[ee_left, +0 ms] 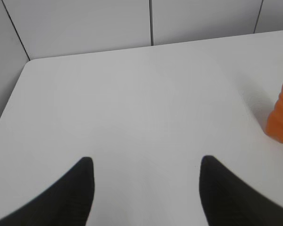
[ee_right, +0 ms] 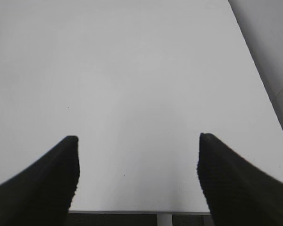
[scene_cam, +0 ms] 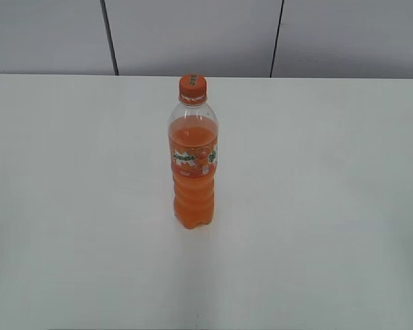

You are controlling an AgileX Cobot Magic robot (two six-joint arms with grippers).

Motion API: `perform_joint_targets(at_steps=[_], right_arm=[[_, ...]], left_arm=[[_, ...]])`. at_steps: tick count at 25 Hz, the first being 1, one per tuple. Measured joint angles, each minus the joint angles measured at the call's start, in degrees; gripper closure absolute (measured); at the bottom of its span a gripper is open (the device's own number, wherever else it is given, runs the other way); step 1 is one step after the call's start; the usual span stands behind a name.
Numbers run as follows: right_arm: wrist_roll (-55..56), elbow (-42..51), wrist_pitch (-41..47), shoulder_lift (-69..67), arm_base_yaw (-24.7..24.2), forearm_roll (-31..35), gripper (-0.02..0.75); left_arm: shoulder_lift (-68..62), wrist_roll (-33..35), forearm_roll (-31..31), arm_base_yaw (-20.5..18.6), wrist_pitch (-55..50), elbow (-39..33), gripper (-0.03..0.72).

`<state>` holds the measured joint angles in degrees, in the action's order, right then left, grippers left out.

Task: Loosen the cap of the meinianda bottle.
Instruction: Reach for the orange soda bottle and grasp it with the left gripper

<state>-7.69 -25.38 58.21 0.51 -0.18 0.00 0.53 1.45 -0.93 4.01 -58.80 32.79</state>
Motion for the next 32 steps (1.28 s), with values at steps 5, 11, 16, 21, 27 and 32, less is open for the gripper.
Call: perform_joint_targets(at_steps=[5, 11, 16, 21, 27, 32], right_arm=[[0.0, 0.0, 0.0, 0.0, 0.0, 0.0, 0.153], [0.0, 0.0, 0.0, 0.0, 0.0, 0.0, 0.153], [0.0, 0.0, 0.0, 0.0, 0.0, 0.0, 0.153], [0.0, 0.0, 0.0, 0.0, 0.0, 0.0, 0.153], [0.0, 0.0, 0.0, 0.0, 0.0, 0.0, 0.153], [0.0, 0.0, 0.0, 0.0, 0.0, 0.0, 0.153]], left_arm=[[0.0, 0.0, 0.0, 0.0, 0.0, 0.0, 0.252], [0.0, 0.0, 0.0, 0.0, 0.0, 0.0, 0.252], [0.0, 0.0, 0.0, 0.0, 0.0, 0.0, 0.252], [0.0, 0.0, 0.0, 0.0, 0.0, 0.0, 0.252], [0.0, 0.0, 0.0, 0.0, 0.0, 0.0, 0.252], [0.0, 0.0, 0.0, 0.0, 0.0, 0.0, 0.252]])
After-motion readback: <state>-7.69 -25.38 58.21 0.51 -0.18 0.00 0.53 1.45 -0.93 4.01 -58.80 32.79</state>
